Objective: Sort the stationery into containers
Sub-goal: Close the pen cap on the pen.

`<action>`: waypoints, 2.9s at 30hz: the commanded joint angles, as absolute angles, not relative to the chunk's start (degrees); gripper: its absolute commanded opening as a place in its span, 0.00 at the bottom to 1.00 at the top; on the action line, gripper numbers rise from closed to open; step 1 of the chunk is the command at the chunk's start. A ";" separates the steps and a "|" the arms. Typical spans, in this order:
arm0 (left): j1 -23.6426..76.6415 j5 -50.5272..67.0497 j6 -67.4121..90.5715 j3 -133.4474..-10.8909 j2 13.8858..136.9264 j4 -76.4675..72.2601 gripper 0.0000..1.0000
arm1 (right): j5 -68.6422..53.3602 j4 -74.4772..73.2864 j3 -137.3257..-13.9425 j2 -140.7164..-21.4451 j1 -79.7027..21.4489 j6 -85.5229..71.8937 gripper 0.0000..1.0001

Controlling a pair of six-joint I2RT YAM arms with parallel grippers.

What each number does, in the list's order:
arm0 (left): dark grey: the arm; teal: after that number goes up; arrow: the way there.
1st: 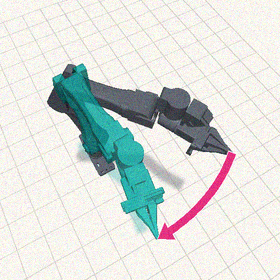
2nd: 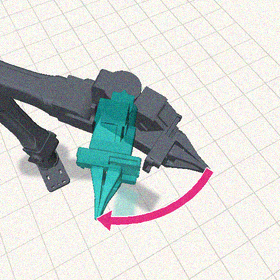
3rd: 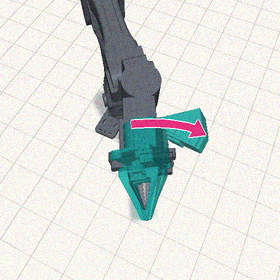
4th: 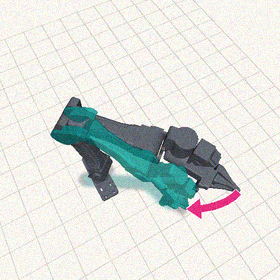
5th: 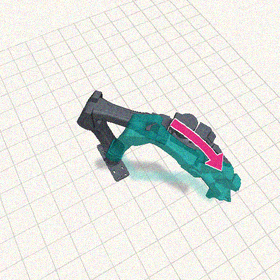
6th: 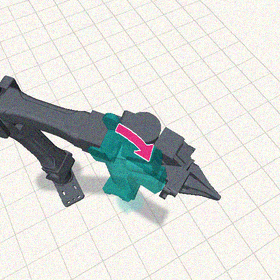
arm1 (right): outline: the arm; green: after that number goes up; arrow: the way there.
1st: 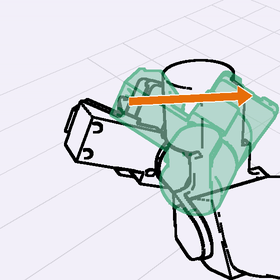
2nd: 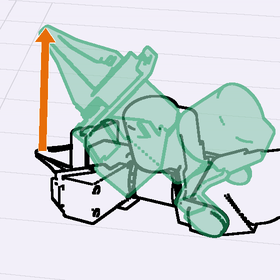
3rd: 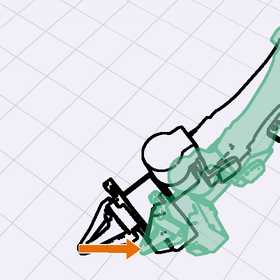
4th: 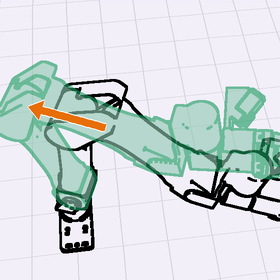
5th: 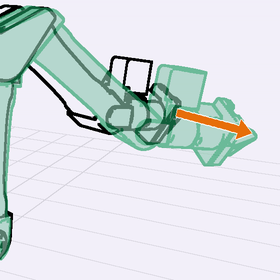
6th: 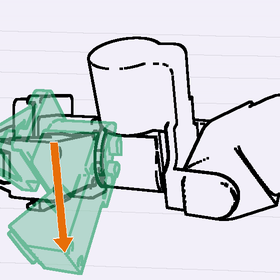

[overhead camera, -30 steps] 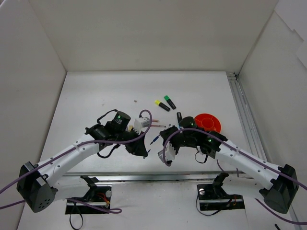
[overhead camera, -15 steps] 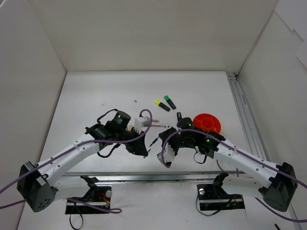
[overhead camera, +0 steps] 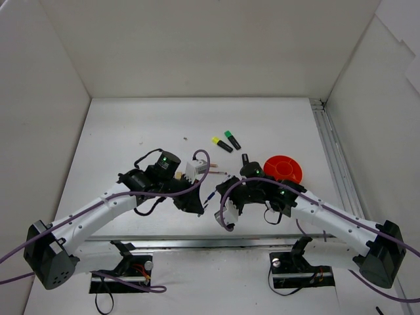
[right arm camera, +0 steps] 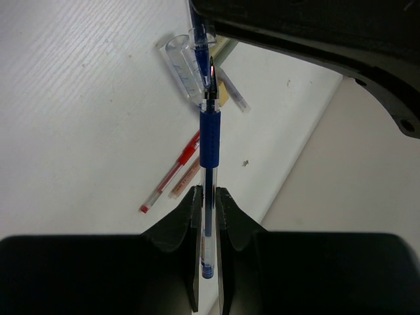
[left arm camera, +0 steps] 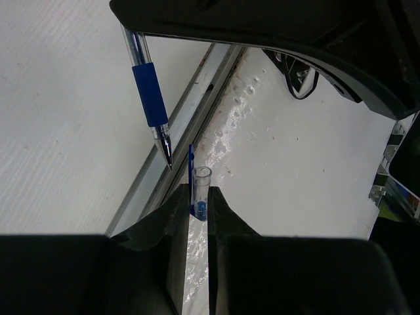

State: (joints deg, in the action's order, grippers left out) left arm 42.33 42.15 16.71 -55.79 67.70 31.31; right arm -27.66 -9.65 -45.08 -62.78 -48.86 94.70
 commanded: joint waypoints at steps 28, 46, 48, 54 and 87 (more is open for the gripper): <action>42.71 43.86 17.23 -57.22 66.45 32.26 0.00 | -25.58 -9.50 -47.11 -61.70 -50.01 98.00 0.00; 42.71 44.03 17.49 -55.90 66.27 30.85 0.00 | -28.30 -9.58 -47.64 -61.08 -51.15 98.70 0.00; 42.71 44.03 17.32 -56.07 66.36 31.11 0.00 | -28.30 -9.75 -47.81 -61.17 -51.50 98.70 0.00; 42.71 43.16 17.23 -55.72 66.45 31.20 0.00 | -28.30 -9.84 -47.90 -60.73 -51.68 98.70 0.00; 42.71 44.91 18.02 -54.85 64.69 31.73 0.00 | -23.56 -6.15 -46.93 -60.82 -52.82 94.13 0.00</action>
State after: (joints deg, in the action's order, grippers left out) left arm 42.44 44.53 17.39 -54.52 66.74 32.47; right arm -25.58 -9.87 -45.10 -61.54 -52.60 95.50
